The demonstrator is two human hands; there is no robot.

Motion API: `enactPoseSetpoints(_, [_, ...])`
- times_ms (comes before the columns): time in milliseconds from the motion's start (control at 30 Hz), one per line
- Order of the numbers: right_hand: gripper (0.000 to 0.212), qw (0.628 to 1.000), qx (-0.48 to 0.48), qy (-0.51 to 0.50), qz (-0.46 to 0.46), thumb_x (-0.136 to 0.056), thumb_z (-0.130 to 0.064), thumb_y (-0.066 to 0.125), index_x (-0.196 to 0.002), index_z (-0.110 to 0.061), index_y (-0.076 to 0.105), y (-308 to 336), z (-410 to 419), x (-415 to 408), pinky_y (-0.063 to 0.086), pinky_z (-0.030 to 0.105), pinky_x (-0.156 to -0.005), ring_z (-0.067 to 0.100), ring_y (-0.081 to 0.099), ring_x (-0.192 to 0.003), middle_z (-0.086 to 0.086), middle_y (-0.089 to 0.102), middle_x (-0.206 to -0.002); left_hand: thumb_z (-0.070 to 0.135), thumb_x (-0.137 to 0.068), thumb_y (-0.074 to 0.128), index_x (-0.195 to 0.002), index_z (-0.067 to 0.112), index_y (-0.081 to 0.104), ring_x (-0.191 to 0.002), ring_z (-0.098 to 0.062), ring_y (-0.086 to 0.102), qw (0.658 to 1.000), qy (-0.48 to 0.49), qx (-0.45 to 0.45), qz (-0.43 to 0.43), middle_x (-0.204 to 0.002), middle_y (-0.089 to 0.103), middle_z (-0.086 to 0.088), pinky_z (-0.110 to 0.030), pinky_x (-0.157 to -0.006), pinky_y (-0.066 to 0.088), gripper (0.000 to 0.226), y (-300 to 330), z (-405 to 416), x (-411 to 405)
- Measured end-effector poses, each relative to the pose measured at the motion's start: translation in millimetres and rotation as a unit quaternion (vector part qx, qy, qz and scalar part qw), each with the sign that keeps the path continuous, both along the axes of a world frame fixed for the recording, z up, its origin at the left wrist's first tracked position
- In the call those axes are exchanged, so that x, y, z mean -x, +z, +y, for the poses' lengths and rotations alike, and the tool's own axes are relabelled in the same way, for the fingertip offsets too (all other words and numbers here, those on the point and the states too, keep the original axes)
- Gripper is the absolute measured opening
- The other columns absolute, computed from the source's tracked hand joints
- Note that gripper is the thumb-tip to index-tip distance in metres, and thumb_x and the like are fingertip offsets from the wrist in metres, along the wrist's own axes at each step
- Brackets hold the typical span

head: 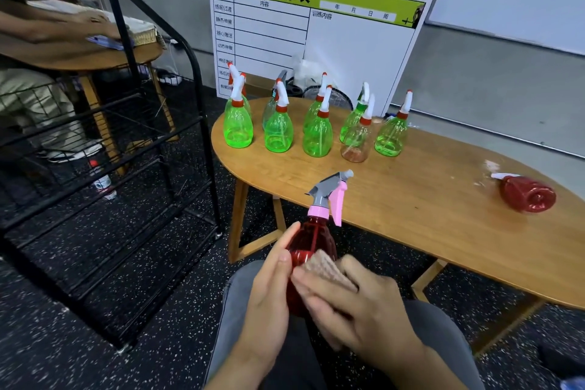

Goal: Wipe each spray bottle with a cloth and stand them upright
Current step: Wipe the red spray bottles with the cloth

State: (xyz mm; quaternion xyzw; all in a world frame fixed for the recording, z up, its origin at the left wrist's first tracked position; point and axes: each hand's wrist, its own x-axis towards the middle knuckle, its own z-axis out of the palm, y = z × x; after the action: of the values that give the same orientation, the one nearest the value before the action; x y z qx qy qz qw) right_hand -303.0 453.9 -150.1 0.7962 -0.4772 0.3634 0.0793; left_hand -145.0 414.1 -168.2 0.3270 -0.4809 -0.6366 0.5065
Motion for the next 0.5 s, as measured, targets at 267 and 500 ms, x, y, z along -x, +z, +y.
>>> enactPoseSetpoints(267, [0.036, 0.983, -0.043, -0.106, -0.141, -0.107, -0.049, 0.049, -0.134, -0.036, 0.068, 10.6, -21.0, -9.9, 0.049, 0.028, -0.05, 0.009, 0.053, -0.061, -0.009, 0.05, -0.086, 0.022, -0.11, 0.036, -0.148, 0.024, 0.055, -0.137, -0.008, 0.059, 1.0, 0.004, 0.009, -0.012, -0.142, 0.067, 0.013, -0.023, -0.112, 0.047, 0.043, -4.6, 0.7, 2.7])
enactPoseSetpoints(500, [0.031, 0.997, -0.006, 0.045, 0.059, -0.1, -0.037, 0.068, -0.13, -0.034, 0.072, -5.3, 10.0, -9.1, 0.042, 0.012, -0.058, 0.005, 0.045, -0.066, -0.005, 0.047, -0.087, 0.033, -0.109, 0.038, -0.145, 0.034, 0.06, -0.131, -0.018, 0.065, 0.999, 0.005, -0.045, 0.017, -0.141, 0.069, 0.003, -0.035, -0.111, 0.053, 0.043, -2.7, -1.7, -2.2])
